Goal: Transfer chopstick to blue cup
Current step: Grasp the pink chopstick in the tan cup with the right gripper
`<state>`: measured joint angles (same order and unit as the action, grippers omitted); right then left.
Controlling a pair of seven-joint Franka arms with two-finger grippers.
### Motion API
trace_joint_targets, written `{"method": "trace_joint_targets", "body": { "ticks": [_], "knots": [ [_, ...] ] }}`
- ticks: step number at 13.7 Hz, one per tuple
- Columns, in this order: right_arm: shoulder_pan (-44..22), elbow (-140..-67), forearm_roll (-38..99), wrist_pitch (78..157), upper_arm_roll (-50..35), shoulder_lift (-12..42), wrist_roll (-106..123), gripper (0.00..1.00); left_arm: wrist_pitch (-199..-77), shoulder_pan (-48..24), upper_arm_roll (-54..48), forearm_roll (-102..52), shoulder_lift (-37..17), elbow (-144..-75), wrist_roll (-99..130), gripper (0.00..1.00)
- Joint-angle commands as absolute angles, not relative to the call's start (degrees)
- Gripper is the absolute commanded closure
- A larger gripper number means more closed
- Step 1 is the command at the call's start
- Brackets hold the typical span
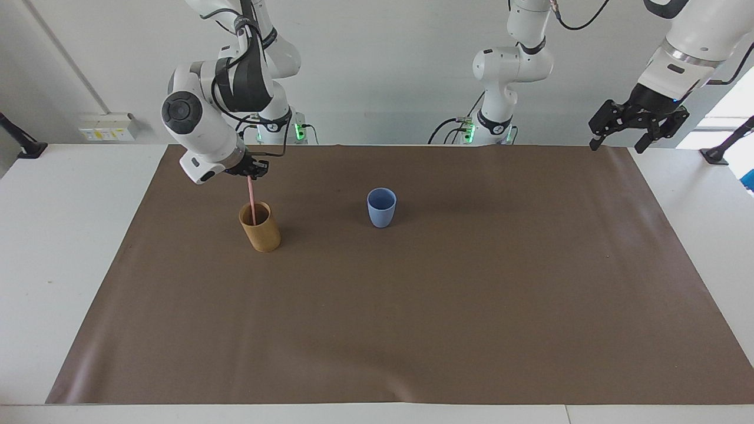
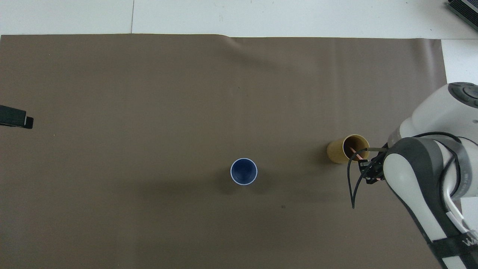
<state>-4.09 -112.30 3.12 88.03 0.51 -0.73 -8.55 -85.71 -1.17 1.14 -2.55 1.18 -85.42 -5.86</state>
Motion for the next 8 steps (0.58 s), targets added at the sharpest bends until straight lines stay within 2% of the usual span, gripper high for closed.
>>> {"method": "trace_joint_targets", "body": {
  "ticks": [1, 5, 8],
  "knots": [
    [-3.52, -106.63, 6.48, 81.33, 0.26, -1.58, -8.79, 1.0, -85.08, -0.79, 0.88, -1.41, 2.29, -86.22, -5.89, 0.0],
    [-3.34, -98.19, 10.88, 72.52, 0.62, -3.6, -9.14, 1.0, -85.08, -0.79, 0.88, -1.41, 2.29, -86.31, -5.89, 0.0],
    [-4.3, -95.02, 14.67, 71.01, -0.35, -4.13, -12.37, 1.0, -85.08, -0.79, 0.88, -1.41, 2.29, -86.31, -5.89, 0.0]
  ]
}}
